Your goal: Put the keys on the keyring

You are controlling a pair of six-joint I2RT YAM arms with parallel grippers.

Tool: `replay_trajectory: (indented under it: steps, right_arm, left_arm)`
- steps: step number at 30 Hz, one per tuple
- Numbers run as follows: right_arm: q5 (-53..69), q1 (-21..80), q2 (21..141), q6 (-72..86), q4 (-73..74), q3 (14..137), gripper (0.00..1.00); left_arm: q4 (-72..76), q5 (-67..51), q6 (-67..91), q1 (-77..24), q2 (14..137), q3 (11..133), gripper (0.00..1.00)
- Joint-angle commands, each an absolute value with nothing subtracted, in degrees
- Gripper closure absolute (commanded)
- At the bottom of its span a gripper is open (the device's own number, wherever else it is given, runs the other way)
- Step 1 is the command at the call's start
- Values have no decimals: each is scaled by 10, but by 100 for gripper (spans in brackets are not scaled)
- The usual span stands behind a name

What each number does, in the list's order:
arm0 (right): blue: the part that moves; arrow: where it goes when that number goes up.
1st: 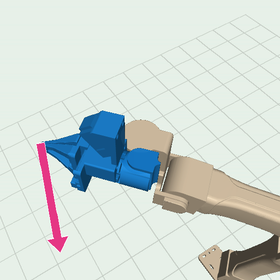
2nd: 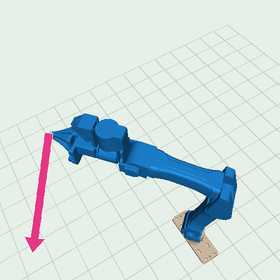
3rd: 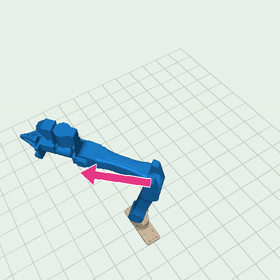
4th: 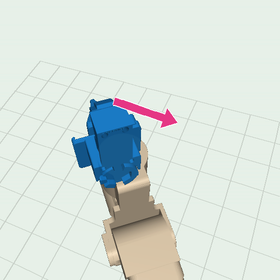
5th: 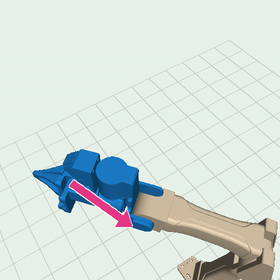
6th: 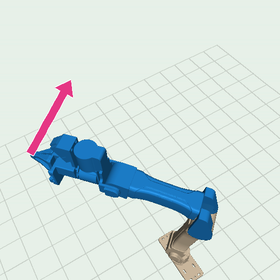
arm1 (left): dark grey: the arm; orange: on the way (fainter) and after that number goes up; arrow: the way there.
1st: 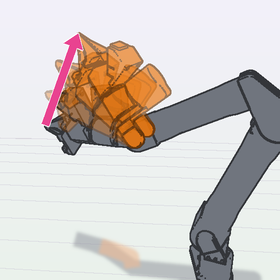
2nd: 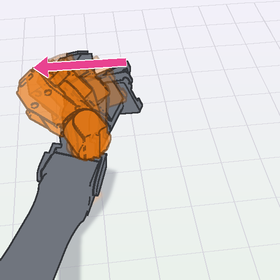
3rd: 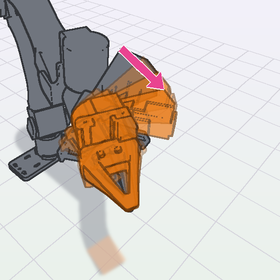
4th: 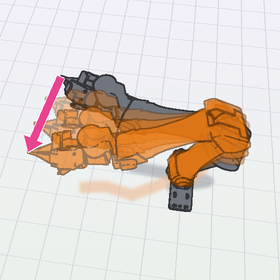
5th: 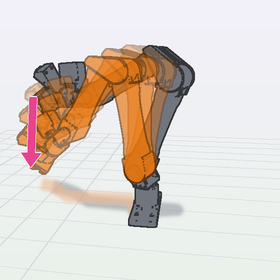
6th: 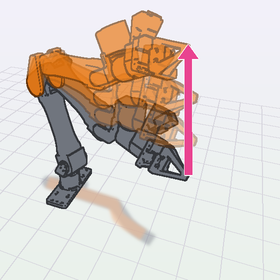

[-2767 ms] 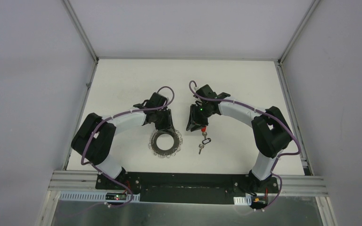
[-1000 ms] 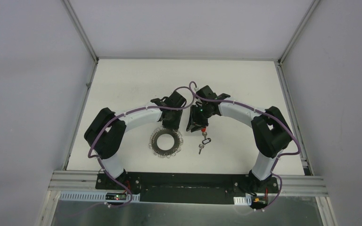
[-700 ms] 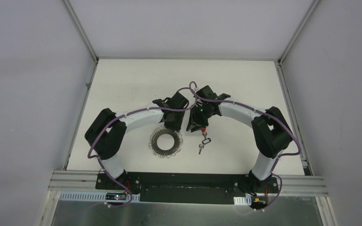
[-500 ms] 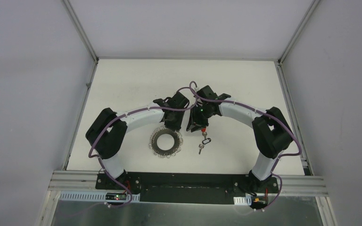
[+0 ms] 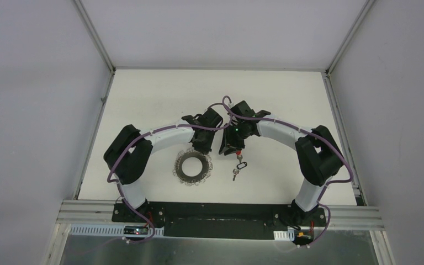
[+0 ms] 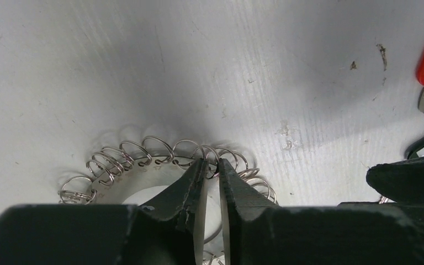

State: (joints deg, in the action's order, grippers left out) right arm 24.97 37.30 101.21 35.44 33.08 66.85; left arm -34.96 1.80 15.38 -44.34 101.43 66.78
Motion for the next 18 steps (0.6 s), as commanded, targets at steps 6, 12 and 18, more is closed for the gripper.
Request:
replay_trajectory:
  steps: [6, 12, 18]
  right_arm:
    - [258, 371, 985, 345, 324, 678, 67]
    - [258, 371, 985, 344, 326, 679, 67]
    - [258, 372, 970, 334, 317, 674, 64]
  left_arm:
    - [-362, 61, 131, -453, 1005, 693, 100]
    - [-367, 74, 133, -453, 980, 689, 100]
    - [-367, 47, 140, -453, 943, 675, 100]
